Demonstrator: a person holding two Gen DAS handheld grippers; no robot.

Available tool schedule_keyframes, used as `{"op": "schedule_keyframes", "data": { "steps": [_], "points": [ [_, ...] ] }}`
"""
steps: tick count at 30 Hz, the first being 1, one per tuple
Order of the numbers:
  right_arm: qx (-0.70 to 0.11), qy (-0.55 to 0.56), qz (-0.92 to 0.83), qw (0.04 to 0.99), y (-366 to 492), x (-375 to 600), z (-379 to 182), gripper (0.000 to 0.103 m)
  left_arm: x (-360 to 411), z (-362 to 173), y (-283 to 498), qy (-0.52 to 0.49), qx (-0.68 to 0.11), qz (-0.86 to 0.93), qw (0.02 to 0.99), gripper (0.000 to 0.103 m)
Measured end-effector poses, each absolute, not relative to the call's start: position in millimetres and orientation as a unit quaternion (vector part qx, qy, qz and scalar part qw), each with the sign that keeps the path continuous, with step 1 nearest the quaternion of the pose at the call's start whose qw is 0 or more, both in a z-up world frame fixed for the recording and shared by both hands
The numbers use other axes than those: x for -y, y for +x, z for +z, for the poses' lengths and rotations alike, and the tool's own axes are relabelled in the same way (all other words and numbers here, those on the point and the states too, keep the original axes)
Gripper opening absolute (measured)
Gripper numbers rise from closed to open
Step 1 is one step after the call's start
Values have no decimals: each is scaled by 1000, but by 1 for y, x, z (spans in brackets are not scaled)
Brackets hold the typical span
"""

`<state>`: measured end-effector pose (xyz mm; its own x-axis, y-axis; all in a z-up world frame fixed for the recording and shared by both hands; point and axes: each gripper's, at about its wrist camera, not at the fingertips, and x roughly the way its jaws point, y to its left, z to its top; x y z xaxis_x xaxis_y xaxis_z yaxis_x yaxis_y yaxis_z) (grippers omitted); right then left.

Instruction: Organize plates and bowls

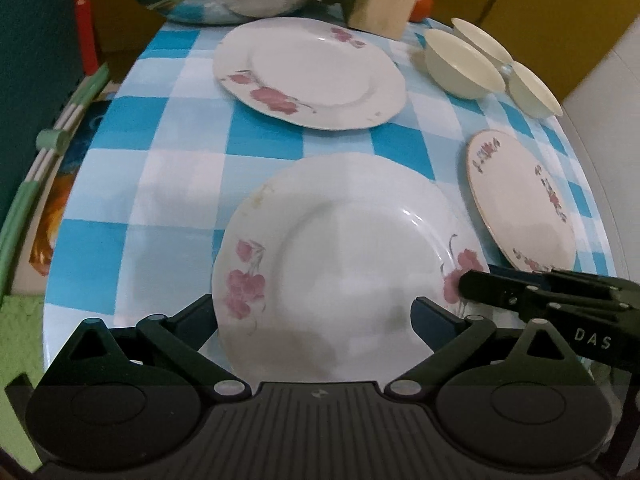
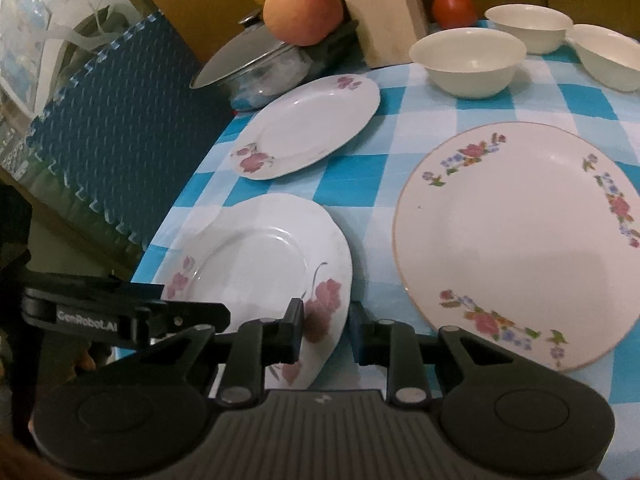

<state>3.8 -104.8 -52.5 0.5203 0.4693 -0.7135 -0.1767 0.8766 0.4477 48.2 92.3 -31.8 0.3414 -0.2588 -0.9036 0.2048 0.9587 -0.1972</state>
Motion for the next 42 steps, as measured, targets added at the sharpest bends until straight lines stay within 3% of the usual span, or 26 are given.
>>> {"op": "schedule_keyframes", "data": {
  "steps": [13,21,42],
  "points": [
    [-452,180,203,850,1,117,-59,18,-77,-39,35,64,-532,-155,830,102],
    [-450,185,199,851,0,119,-59,14,-104,-31,48,-50,-543,-147,825,96],
    [-419,205,174,867,-2,131,-44,14,-94,-31,51,-51,-543,-160,823,93]
  ]
}}
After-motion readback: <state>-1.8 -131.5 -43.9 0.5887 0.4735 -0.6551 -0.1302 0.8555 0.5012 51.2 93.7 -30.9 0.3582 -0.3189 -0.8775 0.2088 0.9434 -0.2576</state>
